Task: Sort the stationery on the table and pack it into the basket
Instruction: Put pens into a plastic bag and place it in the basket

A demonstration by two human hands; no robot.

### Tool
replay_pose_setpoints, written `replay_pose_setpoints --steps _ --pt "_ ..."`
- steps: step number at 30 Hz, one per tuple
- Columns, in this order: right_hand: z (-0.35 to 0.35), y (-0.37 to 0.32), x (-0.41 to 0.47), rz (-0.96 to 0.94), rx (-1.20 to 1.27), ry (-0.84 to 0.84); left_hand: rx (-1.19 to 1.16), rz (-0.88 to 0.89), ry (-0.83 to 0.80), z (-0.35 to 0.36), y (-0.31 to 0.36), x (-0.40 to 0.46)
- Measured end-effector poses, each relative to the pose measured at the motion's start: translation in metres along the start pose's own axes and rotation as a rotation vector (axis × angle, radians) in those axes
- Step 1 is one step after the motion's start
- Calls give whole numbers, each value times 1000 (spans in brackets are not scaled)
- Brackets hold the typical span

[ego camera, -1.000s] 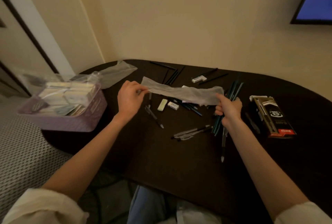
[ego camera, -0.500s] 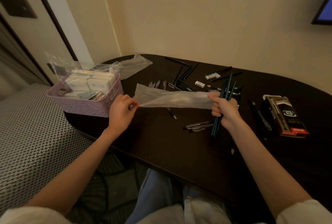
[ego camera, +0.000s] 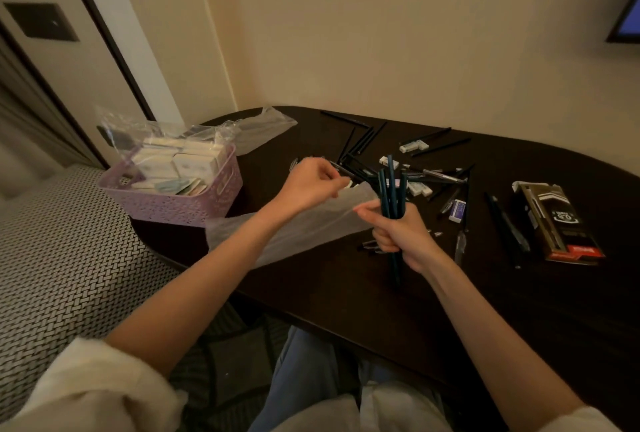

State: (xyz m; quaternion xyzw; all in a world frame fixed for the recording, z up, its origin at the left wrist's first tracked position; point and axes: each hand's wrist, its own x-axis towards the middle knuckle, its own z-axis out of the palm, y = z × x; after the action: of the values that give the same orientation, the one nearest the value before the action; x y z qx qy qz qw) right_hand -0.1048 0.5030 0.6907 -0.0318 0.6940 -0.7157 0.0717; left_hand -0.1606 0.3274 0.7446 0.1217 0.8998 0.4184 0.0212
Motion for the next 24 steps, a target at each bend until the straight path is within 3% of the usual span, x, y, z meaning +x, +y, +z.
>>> replay_pose_setpoints --steps 7,11,14,16,20,24 --pt "5 -2 -2 -64 -54 -31 213 -287 -381 10 40 45" --pt "4 -4 -1 -64 -73 -17 327 -326 -516 3 47 52" --pt "-3 -7 -1 -51 -17 28 269 -282 -450 0 45 46" --pt "-11 -13 2 -34 107 154 230 -225 -329 1 38 40" --pt "-28 -42 15 -30 561 495 144 -134 -228 1 26 26" --pt "-30 -78 36 34 990 515 128 -84 -180 -2 25 19"
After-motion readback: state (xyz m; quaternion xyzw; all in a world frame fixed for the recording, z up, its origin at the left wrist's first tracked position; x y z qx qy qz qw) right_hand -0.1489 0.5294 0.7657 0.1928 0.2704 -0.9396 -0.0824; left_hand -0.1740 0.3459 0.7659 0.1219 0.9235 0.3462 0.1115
